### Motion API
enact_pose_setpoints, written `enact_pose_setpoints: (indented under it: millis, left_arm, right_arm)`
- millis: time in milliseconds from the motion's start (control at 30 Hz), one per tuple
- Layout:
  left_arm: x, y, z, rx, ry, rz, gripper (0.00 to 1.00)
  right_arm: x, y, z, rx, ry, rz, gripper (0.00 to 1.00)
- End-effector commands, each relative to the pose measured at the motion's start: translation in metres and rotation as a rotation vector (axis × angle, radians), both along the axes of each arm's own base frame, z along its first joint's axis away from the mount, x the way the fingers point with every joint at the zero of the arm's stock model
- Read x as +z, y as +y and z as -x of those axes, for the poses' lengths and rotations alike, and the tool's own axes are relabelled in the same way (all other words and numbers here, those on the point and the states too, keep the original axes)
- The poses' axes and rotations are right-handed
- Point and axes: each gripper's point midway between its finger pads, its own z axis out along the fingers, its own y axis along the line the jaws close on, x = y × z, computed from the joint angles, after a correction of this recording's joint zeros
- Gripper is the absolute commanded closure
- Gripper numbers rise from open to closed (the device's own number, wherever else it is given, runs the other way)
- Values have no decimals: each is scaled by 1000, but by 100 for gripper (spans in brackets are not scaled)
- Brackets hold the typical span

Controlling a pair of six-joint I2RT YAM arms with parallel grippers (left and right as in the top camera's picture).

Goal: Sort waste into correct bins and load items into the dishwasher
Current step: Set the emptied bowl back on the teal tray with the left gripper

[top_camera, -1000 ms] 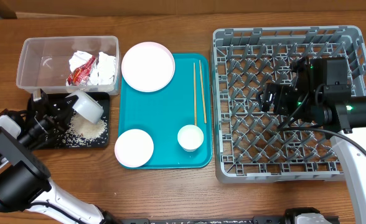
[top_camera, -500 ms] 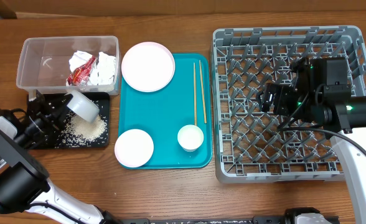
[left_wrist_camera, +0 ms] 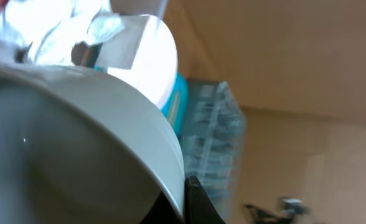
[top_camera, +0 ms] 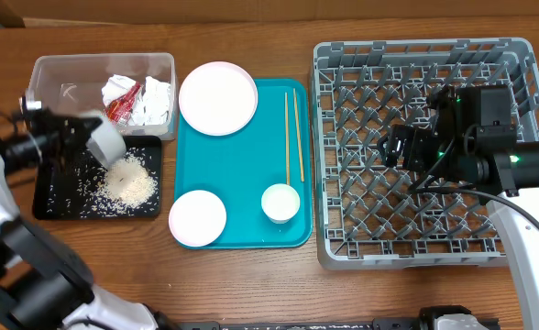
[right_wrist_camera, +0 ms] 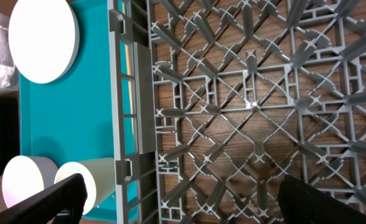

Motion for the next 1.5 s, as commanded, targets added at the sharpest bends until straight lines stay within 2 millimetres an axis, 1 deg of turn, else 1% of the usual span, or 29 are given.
enact_pose_setpoints:
  millis: [0,67,133,200,233,333,467,567,700,767,900,967,1000,1167,1200,1267,1300,1367,1467]
  left_arm:
    - [30,-36,-4,-105,-34,-363,96]
    - [34,-68,-9,-185,-54,-471,96]
    - [27,-106,-15,-281,-59,-592,96]
    - [12,-138,-16,-368,-41,-718,96]
    - [-5,-166,-15,-437,-6,-836,96]
    - [-32,-200,-8,-517,59,-972,96]
    - [-70,-226,3,-609,155,-1089,96]
    - [-97,-239,11,-685,217,-1104,96]
    - [-135,-246,17,-760,305,-1108,96]
    - [-149,-247,20,-784,342,-1099,96]
    - [-167,-253,25,-819,384,-1060,96]
    - [-170,-255,26,-826,391,-1046,96]
    - [-170,-256,26,-827,390,-1043,94]
    - [-170,-256,26,-828,391,-1042,71]
    - [-170,-256,27,-830,392,-1041,64]
    - [-168,-258,26,-842,380,-1033,57]
    - [-161,-260,24,-841,372,-1030,52]
    - [-148,-262,20,-841,359,-1025,52]
    - [-122,-271,18,-882,316,-994,52]
  right_arm:
    - [8,-1,-4,-3,-26,-3,0]
    - [9,-1,-4,-3,-28,-3,0]
    - [9,-1,-4,-3,-28,-3,0]
    - [9,-1,-4,-3,-29,-3,0]
    - [9,-1,-4,-3,-29,-3,0]
    - [9,-1,-4,-3,-29,-2,0]
    - [9,-1,-4,-3,-28,-2,0]
    - [9,-1,-4,-3,-28,-2,0]
    - [9,-1,-4,-3,-28,-2,0]
    - [9,-1,-4,-3,-28,-2,0]
    - [9,-1,-4,-3,-29,-2,0]
    - [9,-1,-4,-3,-29,-2,0]
    - [9,-1,-4,-3,-29,-2,0]
    - [10,-1,-6,-3,-38,-2,0]
    - [10,-1,-7,-3,-40,-3,0]
    - [10,-1,-7,-3,-43,-3,0]
    - [11,-1,-8,-3,-45,-3,0]
    - [11,-1,-8,-3,-48,-4,0]
    - [11,0,-8,-3,-48,-4,0]
